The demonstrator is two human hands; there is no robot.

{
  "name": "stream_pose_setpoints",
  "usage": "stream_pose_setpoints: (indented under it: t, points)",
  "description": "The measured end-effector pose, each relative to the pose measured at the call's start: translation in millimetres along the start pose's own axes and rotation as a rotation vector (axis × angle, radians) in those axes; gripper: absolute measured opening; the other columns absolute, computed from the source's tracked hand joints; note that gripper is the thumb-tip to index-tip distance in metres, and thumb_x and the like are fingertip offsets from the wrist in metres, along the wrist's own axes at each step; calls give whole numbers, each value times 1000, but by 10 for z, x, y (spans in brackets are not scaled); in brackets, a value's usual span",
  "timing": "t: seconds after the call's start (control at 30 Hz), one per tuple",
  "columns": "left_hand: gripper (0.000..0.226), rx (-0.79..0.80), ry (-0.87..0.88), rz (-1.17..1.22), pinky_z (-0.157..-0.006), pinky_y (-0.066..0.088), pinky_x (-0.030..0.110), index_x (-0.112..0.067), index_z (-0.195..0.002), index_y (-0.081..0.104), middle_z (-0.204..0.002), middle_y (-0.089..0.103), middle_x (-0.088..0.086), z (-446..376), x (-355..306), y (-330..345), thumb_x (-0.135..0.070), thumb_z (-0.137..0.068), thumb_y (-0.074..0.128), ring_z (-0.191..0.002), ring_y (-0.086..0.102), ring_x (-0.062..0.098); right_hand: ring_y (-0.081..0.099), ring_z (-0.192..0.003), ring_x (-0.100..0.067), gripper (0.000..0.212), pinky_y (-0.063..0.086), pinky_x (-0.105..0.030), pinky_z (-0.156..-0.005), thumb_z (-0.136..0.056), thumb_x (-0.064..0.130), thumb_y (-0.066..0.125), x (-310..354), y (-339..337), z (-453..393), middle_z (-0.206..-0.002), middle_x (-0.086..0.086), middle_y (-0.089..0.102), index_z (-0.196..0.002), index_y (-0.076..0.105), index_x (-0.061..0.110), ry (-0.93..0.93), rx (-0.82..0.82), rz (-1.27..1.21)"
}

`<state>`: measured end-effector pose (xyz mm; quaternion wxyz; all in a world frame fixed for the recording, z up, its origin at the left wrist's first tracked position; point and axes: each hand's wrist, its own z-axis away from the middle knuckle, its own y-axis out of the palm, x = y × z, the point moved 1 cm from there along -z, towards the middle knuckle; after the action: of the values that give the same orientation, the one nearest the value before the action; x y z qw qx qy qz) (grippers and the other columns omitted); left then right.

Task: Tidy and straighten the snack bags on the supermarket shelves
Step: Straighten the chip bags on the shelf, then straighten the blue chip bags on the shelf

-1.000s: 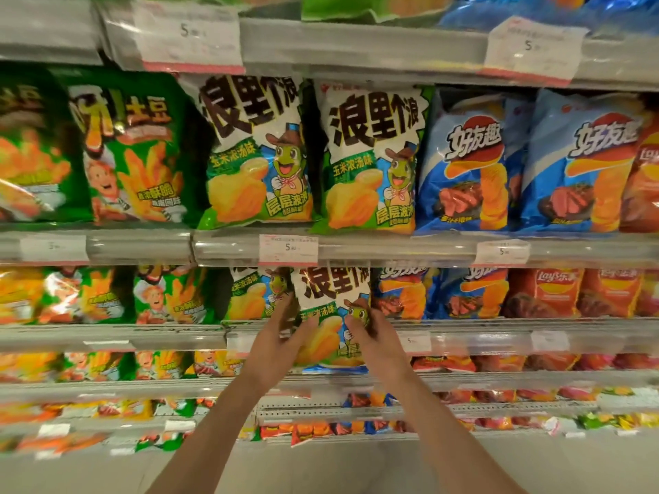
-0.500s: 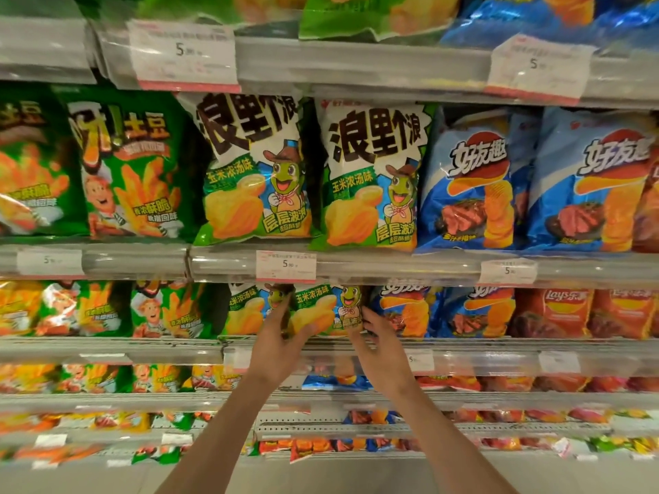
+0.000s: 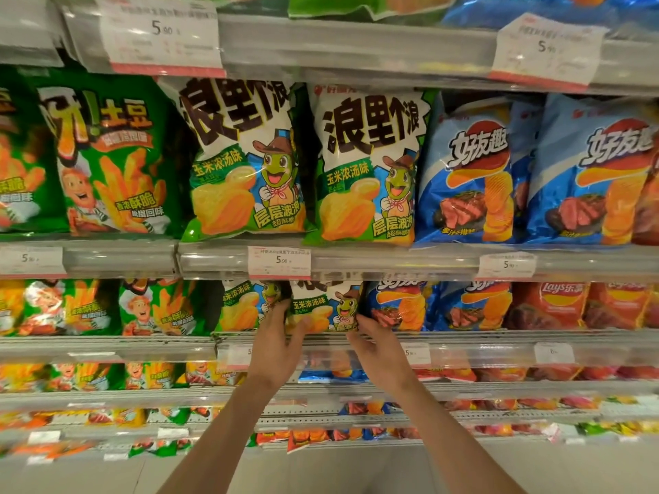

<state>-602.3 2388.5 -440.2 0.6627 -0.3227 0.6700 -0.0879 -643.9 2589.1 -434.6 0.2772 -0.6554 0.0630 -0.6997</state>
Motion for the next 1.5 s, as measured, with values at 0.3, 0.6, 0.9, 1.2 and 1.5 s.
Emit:
stream_pose_setpoints:
  t: [0.3,0.6,0.9,1.2,1.5]
  points:
    - [39,47,-15,114,-101,50,34,-26,-141,51,-133,54,-4,72,54,-161,-35,-104,55,-121,56,18,64,-93,10,31,48,-4,-74,-101,25,64,67,2,165,-119,7,67,-130,65,15,116,-160,-115]
    - [22,21,-54,331,-84,50,22,-26,-125,57,-116,56,-24,353,55,-197,-31,-103,58,-104,56,-6,70,-102,-24,16,51,-28,-92,-99,9,66,-119,-77,631,-108,-10,74,-109,69,21,173,-311,-367]
    - [18,-141,-83,320,-75,51,11,-31,-119,60,-98,67,-23,971,-491,185,-23,-103,60,-87,66,-10,70,-97,-10,16,56,-29,-92,-101,9,61,-455,-741,1166,-106,-4,74,-112,68,17,83,-269,-400]
    - [10,-198,-103,355,-87,57,33,-32,-110,67,-107,75,-2,1587,-811,680,-28,-101,64,-102,71,20,70,-87,-28,21,57,-41,-81,-101,16,64,-1055,-1419,1472,-97,-13,74,-94,68,35,-57,-279,-241]
    - [13,-204,-62,323,-83,57,29,-35,-108,68,-102,73,-16,1219,176,1318,-25,-101,64,-96,72,15,70,-77,-20,8,59,-41,-74,-98,31,63,-2055,-996,774,-82,10,73,-98,70,30,-108,-343,-178]
